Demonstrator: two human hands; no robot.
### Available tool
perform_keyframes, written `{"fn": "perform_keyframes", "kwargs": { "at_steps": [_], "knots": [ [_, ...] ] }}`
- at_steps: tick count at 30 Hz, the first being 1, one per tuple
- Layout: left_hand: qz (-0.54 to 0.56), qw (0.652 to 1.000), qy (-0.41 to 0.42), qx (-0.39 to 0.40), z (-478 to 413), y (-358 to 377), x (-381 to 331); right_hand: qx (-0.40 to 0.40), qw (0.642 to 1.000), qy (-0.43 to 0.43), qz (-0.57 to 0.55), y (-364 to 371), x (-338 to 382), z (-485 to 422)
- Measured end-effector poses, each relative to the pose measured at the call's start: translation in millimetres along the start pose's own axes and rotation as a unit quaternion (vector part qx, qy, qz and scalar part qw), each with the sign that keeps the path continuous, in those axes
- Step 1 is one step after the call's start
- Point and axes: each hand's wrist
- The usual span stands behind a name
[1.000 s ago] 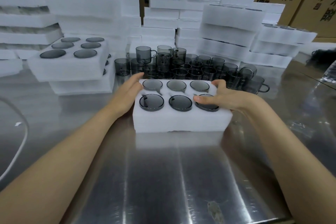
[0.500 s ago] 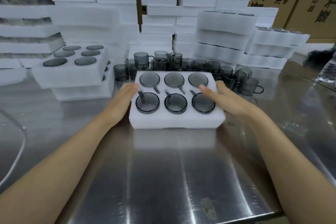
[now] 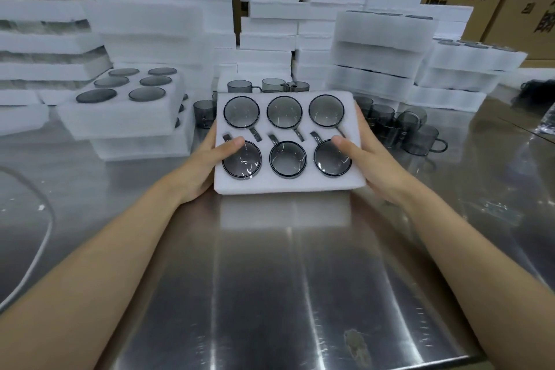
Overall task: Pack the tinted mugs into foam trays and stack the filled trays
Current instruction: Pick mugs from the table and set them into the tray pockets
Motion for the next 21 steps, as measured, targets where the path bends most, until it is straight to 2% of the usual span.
{"fn": "perform_keyframes", "kwargs": {
  "at_steps": [2,4,8,12,16,21],
  "knots": [
    [0.002,1.000,-0.003,-0.003,0,0,-1,-0.015,1.000,0.009,-0.005,2,0,1],
    [0.003,1.000,-0.003,-0.003,-1,0,-1,0.003,0.999,0.016,0.033,1,0,2],
    [0.008,1.000,-0.001,0.009,-2,0,0,-0.002,0.996,0.081,0.032,-1,0,3],
    [0.007,1.000,0.005,-0.004,0,1,-1,-0.016,0.997,0.049,0.054,6,1,5],
    [0.018,0.992,0.104,-0.068,2,11,-10,-0.023,0.997,-0.004,0.071,9,0,5],
    [0.093,0.973,0.155,-0.141,0,7,-49,-0.113,0.993,0.029,0.024,1,-17,-5]
  ]
}}
Point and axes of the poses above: each hand's wrist, its own z-axis away from the middle knuckle, its own y-axis out of the palm, x = y × z, and after that the axes turned 4 degrees about z, right-handed
